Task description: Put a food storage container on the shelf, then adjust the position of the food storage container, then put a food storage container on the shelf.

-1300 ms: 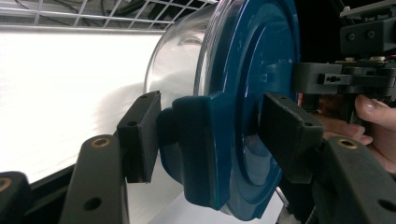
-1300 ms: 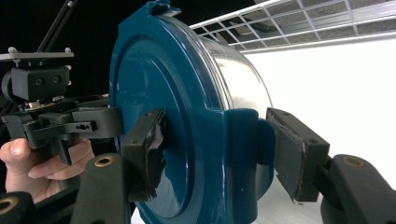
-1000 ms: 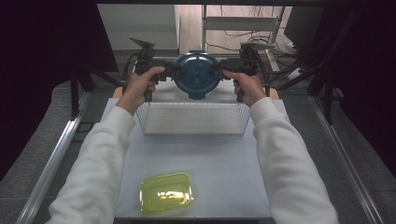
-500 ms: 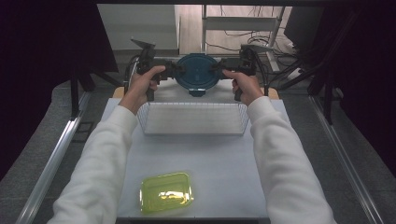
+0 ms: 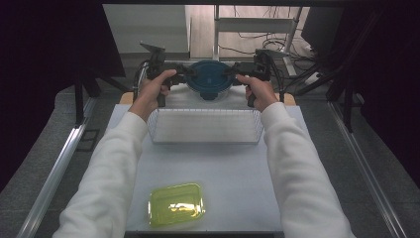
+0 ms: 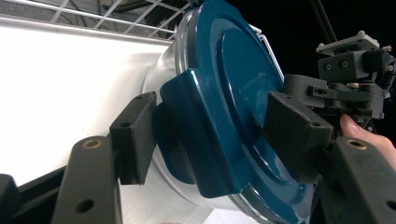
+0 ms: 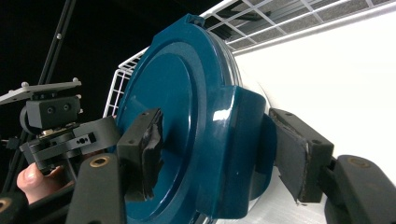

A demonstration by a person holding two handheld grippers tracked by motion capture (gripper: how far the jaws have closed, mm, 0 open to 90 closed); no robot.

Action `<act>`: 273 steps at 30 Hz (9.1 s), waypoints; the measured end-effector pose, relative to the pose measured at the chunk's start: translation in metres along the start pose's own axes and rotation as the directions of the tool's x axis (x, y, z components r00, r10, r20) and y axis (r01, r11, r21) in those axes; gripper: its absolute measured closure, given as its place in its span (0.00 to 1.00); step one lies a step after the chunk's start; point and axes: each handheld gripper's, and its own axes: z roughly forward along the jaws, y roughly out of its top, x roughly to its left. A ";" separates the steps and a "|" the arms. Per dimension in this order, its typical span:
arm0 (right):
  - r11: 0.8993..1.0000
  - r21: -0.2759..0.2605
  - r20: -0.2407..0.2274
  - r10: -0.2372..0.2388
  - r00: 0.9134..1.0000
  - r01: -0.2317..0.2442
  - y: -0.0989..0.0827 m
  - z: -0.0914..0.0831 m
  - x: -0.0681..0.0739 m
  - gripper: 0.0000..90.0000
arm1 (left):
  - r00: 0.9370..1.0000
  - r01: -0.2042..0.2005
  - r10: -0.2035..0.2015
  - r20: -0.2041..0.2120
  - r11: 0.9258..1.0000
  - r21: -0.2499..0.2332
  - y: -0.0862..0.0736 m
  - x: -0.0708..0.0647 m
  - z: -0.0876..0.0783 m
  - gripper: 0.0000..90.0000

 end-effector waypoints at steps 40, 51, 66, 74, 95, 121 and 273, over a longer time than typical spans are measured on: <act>0.865 -0.104 0.067 -0.487 0.871 0.491 -0.072 -0.073 0.024 0.30 | 0.909 -0.396 0.382 -0.169 0.917 -0.056 -0.099 -0.054 -0.054 0.23; 0.845 -0.097 0.029 -0.526 0.850 0.526 -0.117 -0.090 -0.015 0.31 | 0.902 -0.423 0.415 -0.117 0.905 -0.054 -0.152 -0.042 -0.069 0.24; 0.807 -0.007 0.093 -0.588 0.804 0.591 -0.182 -0.097 -0.054 0.31 | 0.897 -0.409 0.406 -0.172 0.912 0.020 -0.215 -0.003 -0.069 0.24; 0.818 0.020 0.116 -0.573 0.811 0.575 -0.200 -0.099 -0.077 0.31 | 0.889 -0.403 0.408 -0.210 0.913 0.068 -0.236 0.007 -0.071 0.25; 0.832 0.079 0.142 -0.555 0.820 0.549 -0.217 -0.092 -0.097 0.31 | 0.876 -0.386 0.405 -0.262 0.914 0.120 -0.248 0.016 -0.069 0.26; 0.846 0.105 0.143 -0.533 0.834 0.523 -0.221 -0.086 -0.103 0.30 | 0.822 -0.335 0.414 -0.392 0.907 0.255 -0.289 0.020 -0.102 0.83; 0.888 0.156 0.073 -0.448 0.891 0.433 -0.287 -0.088 -0.119 0.33 | 0.931 -0.290 0.332 -0.152 0.925 0.246 -0.303 0.011 -0.020 0.33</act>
